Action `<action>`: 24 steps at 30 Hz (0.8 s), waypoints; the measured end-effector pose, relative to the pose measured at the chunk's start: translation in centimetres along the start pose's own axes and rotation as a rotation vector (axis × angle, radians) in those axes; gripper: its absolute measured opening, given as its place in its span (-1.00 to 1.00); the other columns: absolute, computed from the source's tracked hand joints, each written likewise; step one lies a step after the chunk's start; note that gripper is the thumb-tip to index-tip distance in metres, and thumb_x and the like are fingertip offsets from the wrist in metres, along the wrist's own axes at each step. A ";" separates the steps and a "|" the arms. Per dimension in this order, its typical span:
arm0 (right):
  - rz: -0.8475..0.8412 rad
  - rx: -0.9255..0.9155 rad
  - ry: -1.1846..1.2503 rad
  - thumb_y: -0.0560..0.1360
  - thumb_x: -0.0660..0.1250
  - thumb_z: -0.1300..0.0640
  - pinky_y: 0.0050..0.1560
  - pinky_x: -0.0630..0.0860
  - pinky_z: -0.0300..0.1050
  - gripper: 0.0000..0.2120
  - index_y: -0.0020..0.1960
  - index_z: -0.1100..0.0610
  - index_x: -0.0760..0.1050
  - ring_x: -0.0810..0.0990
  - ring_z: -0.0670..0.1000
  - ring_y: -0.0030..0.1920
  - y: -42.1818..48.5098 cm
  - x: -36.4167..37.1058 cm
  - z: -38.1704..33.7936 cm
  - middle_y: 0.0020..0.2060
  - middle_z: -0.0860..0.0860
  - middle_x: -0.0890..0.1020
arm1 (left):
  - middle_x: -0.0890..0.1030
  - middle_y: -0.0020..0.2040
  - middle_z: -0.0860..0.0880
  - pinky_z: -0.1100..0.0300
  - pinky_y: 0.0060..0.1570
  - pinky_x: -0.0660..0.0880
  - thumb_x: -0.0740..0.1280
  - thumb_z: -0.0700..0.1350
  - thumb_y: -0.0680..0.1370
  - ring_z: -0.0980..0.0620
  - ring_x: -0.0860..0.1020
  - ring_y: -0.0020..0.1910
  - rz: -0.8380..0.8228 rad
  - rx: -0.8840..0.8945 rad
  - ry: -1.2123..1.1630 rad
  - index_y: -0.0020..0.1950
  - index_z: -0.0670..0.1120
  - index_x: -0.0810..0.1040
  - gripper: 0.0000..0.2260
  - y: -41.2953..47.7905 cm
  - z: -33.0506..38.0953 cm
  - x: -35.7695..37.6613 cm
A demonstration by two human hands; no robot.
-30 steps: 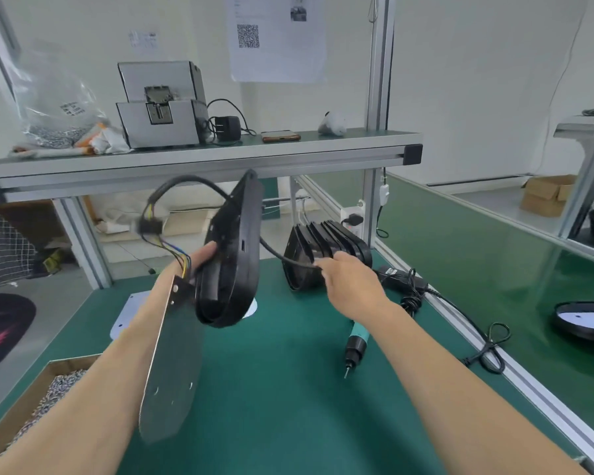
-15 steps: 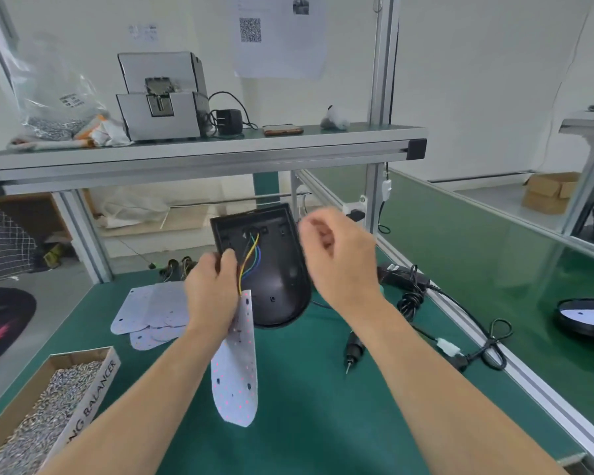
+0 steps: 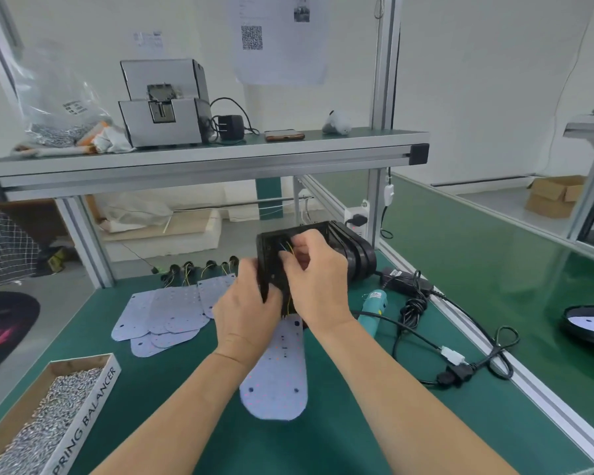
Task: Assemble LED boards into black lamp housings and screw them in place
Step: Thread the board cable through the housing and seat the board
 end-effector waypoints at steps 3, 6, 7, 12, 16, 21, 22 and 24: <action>-0.026 -0.133 -0.071 0.53 0.40 0.29 0.01 0.52 -0.02 -0.87 0.06 0.22 0.53 0.60 0.07 -0.09 0.2 0.4 -0.3 -0.11 0.06 0.65 | 0.53 -0.22 -0.04 -0.06 -0.23 0.46 0.29 -0.26 0.48 -0.18 0.52 -0.20 -0.068 0.017 -0.057 0.02 -0.04 0.34 -0.79 0.7 0.0 0.0; -0.049 -0.264 -0.160 0.53 0.38 0.30 -0.01 0.50 0.02 -0.90 0.04 0.26 0.53 0.59 0.13 -0.08 0.2 0.5 -0.6 -0.10 0.12 0.64 | 0.55 -0.13 -0.07 -0.08 -0.19 0.47 0.26 -0.37 0.44 -0.16 0.50 -0.13 -0.162 -0.029 -0.241 0.08 -0.07 0.36 -0.70 0.8 0.0 0.3; -0.044 -0.294 -0.195 0.54 0.38 0.28 -0.03 0.51 0.09 -0.92 0.02 0.27 0.55 0.60 0.18 -0.10 0.3 0.4 -0.5 -0.11 0.14 0.65 | 0.55 -0.13 -0.07 -0.06 -0.20 0.46 0.24 -0.40 0.42 -0.16 0.50 -0.13 -0.209 -0.051 -0.306 0.09 -0.05 0.35 -0.65 0.7 0.0 0.5; 0.031 -0.362 -0.330 0.50 0.44 0.25 -0.24 0.53 0.08 -0.96 -0.12 0.21 0.62 0.59 0.18 -0.22 1.0 -0.2 -0.6 -0.24 0.08 0.62 | 0.55 -0.17 0.09 0.06 -0.23 0.48 0.17 -0.45 0.40 0.04 0.49 -0.18 -0.327 -0.104 -0.475 0.03 0.17 0.38 -0.50 0.7 -1.0 0.6; 0.180 -0.345 -0.383 0.35 0.58 0.15 -0.07 0.42 0.02 -0.73 -0.19 0.15 0.48 0.44 0.10 -0.10 1.2 -1.3 -0.9 -0.17 0.04 0.52 | 0.56 -0.22 0.21 0.35 -0.33 0.45 0.15 -0.34 0.33 0.22 0.48 -0.26 -0.329 -0.079 -0.521 -0.02 0.24 0.42 -0.52 0.7 -0.8 0.0; -0.132 -0.225 -0.209 0.46 0.49 0.17 0.08 0.50 0.06 -0.78 0.07 0.16 0.57 0.57 0.10 0.02 1.7 -0.8 0.3 -0.02 0.04 0.65 | 0.51 -0.25 0.21 0.08 -0.28 0.38 0.11 -0.33 0.31 0.18 0.43 -0.27 -0.323 0.006 -0.368 -0.06 0.19 0.38 -0.58 1.0 -1.4 -0.8; -0.176 -0.198 -0.224 0.47 0.46 0.17 0.03 0.51 0.08 -0.87 0.00 0.12 0.59 0.59 0.09 -0.03 1.6 -0.7 0.5 -0.10 0.00 0.67 | 0.51 -0.25 0.21 0.07 -0.27 0.39 0.12 -0.35 0.33 0.18 0.44 -0.25 -0.325 0.021 -0.333 -0.06 0.18 0.37 -0.57 0.9 -1.5 -0.8; -0.197 -0.159 -0.261 0.43 0.43 0.19 -0.06 0.51 0.08 -0.92 -0.11 0.09 0.54 0.56 0.08 -0.11 1.5 -0.8 0.8 -0.20 -0.05 0.64 | 0.53 -0.21 0.18 0.06 -0.22 0.42 0.13 -0.42 0.37 0.15 0.48 -0.18 -0.323 0.037 -0.283 -0.01 0.19 0.38 -0.51 0.3 -1.6 -0.4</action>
Point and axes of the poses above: each hand's wrist, its own y-axis towards the middle knuckle, its own x-axis out of the palm, z = x × y, the point moved 5 cm from there along y, towards the middle knuckle
